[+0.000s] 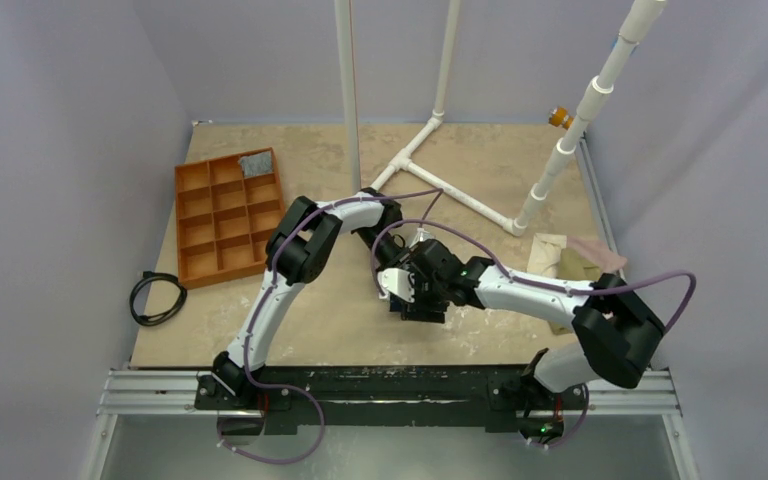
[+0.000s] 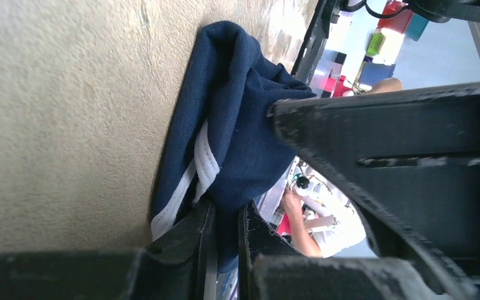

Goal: Roll the underwear
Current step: Roll the underwear to the center of the board.

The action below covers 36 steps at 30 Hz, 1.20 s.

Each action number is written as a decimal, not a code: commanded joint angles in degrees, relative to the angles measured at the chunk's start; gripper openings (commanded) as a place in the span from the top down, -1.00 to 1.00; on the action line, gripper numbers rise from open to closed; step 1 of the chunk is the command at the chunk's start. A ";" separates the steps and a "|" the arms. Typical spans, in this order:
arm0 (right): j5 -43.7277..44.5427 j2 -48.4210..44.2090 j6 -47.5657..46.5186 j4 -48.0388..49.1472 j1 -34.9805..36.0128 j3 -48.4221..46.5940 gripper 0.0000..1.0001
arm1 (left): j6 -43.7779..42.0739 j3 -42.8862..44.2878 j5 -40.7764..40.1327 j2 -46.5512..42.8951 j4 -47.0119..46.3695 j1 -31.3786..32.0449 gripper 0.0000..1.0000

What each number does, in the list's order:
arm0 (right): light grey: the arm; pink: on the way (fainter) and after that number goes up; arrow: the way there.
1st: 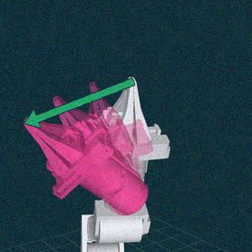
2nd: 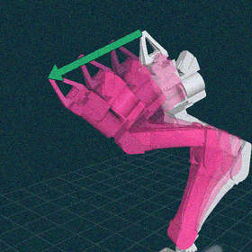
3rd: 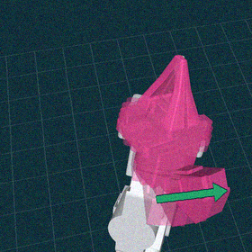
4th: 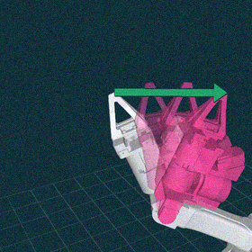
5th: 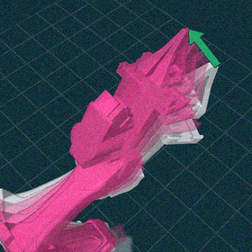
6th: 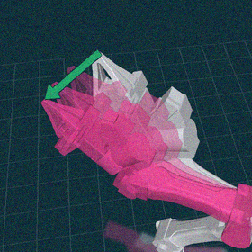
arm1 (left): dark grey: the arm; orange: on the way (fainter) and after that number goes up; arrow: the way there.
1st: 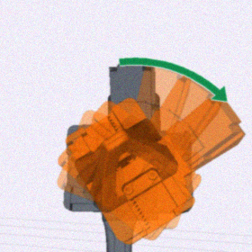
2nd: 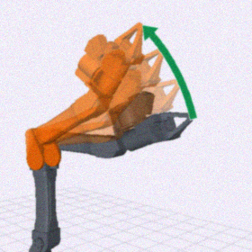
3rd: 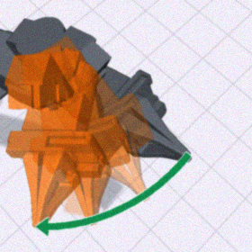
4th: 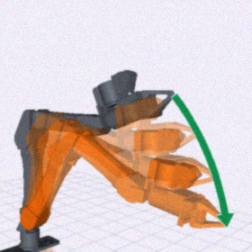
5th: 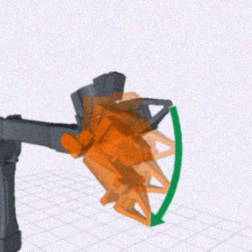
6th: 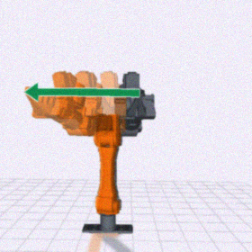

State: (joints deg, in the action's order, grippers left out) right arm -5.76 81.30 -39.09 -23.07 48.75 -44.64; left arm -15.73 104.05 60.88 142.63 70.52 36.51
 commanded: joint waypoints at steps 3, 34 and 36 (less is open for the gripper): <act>3.57 4.10 -1.38 4.23 2.17 -0.24 -0.18 | -4.42 0.10 -11.22 3.45 -3.45 0.20 1.00; -4.48 8.51 2.40 -10.29 2.23 -2.01 1.00 | -2.92 -6.13 -14.65 -11.83 -8.38 -5.23 -0.05; -4.87 8.61 2.67 -10.32 2.22 -1.88 1.00 | -3.22 -6.50 -14.55 -12.46 -8.19 -5.57 -0.07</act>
State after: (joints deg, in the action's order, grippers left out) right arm -6.00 89.08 -38.96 -24.75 50.72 -48.14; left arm -16.10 98.83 51.59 133.01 65.19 32.67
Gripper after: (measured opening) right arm 0.122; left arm 0.522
